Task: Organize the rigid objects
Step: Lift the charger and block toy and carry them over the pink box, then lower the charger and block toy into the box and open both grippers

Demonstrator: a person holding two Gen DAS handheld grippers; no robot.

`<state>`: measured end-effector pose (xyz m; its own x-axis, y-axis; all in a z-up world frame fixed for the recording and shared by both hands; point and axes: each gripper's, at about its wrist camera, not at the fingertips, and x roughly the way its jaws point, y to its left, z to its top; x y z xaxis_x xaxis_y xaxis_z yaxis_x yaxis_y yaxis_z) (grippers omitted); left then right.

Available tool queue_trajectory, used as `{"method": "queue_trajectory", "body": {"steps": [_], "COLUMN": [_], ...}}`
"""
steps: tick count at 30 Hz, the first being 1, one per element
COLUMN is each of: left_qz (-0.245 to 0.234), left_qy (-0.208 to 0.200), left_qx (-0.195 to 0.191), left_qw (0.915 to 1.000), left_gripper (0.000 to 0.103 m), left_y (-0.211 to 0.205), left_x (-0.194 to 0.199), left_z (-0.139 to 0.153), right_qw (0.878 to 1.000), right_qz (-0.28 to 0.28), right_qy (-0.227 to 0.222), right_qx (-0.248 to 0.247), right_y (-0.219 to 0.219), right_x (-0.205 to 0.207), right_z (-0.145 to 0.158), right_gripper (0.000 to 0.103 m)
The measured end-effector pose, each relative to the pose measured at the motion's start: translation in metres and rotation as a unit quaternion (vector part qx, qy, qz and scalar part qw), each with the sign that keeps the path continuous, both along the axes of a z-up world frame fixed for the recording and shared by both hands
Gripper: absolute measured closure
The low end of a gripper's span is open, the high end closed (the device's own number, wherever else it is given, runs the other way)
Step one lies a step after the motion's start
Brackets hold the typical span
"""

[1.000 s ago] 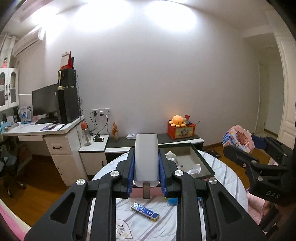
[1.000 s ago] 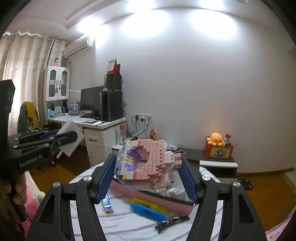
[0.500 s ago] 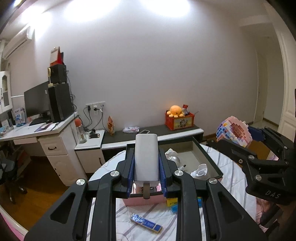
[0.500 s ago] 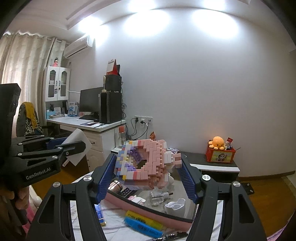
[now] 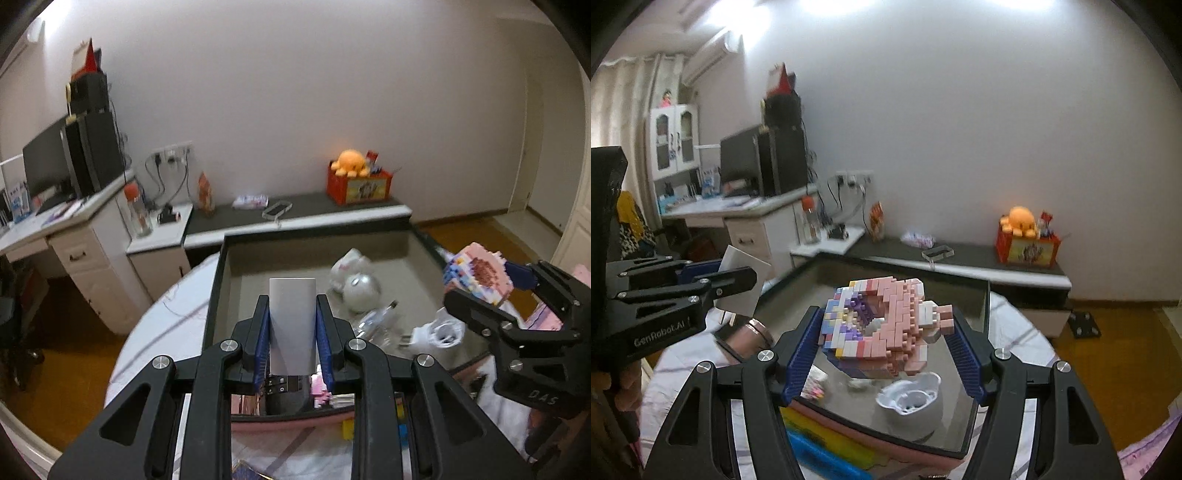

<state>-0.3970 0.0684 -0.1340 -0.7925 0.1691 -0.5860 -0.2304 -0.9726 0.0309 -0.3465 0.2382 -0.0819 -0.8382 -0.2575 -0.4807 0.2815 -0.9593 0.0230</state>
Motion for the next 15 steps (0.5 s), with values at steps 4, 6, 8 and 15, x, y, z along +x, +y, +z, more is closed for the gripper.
{"method": "queue_trajectory", "body": {"steps": [4, 6, 8, 15], "left_qz": [-0.004, -0.009, -0.007, 0.001], "left_qy": [-0.026, -0.031, -0.034, -0.03], "left_qx": [-0.003, -0.004, -0.004, 0.0], "left_qw": [0.9996, 0.9995, 0.9994, 0.9995], "left_gripper": [0.08, 0.08, 0.08, 0.073], "left_y": [0.004, 0.006, 0.006, -0.003], "left_x": [-0.012, -0.014, -0.016, -0.008], "left_z": [-0.021, -0.025, -0.028, -0.024], "right_qw": [0.999, 0.999, 0.999, 0.999], "right_qz": [-0.003, -0.007, -0.008, -0.021], "right_qy": [-0.032, -0.039, -0.046, -0.043], "right_qx": [0.003, 0.004, 0.001, -0.009], "right_y": [0.006, 0.008, 0.011, 0.015], "right_x": [-0.014, -0.017, -0.02, -0.022], "right_z": [-0.019, -0.025, -0.029, -0.026], "right_gripper": [0.035, 0.035, 0.035, 0.021]}}
